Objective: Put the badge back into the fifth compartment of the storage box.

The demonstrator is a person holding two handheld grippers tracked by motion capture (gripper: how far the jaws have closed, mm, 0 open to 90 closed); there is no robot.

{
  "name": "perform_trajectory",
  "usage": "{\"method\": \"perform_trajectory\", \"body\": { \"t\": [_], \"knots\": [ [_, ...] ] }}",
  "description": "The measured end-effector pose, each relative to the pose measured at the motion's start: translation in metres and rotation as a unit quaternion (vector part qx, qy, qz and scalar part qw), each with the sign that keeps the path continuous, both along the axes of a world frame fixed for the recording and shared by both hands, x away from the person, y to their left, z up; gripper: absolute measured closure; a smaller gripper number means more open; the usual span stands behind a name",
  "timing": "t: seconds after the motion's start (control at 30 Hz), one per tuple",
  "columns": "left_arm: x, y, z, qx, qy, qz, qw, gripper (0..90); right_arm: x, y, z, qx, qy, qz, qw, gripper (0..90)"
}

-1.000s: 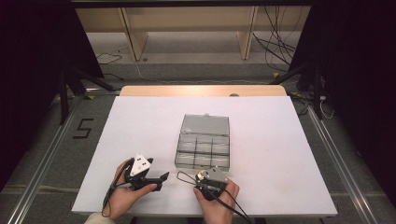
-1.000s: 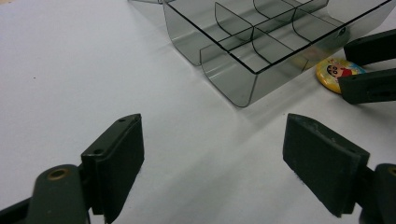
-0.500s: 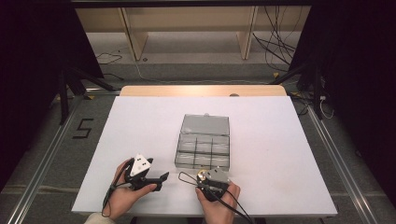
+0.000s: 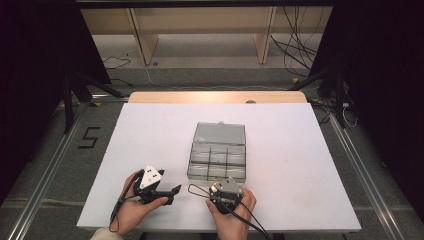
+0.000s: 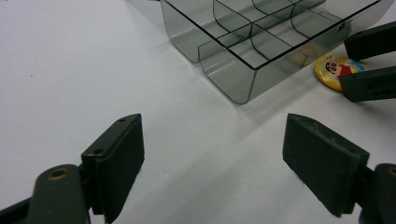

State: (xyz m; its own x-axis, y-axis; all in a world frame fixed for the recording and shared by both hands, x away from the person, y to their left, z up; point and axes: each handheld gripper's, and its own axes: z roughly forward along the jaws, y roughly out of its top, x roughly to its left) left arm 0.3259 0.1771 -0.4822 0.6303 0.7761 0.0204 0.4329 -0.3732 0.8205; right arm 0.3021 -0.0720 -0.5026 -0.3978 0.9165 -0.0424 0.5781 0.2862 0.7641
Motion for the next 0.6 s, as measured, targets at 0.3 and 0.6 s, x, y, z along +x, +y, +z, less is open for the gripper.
{"method": "perform_trajectory", "body": {
  "t": [0.3,0.6],
  "knots": [
    [-0.0003,-0.0016,-0.0007,0.002,0.002,-0.004,1.0000,20.7,0.0056,0.0006,0.0013,0.003,0.017,-0.003,0.9998,39.4],
    [-0.0003,-0.0022,-0.0006,0.004,0.002,-0.006,1.0000,21.0,0.0063,0.0001,0.0011,0.007,0.021,-0.005,0.9997,40.3]
  ]
}}
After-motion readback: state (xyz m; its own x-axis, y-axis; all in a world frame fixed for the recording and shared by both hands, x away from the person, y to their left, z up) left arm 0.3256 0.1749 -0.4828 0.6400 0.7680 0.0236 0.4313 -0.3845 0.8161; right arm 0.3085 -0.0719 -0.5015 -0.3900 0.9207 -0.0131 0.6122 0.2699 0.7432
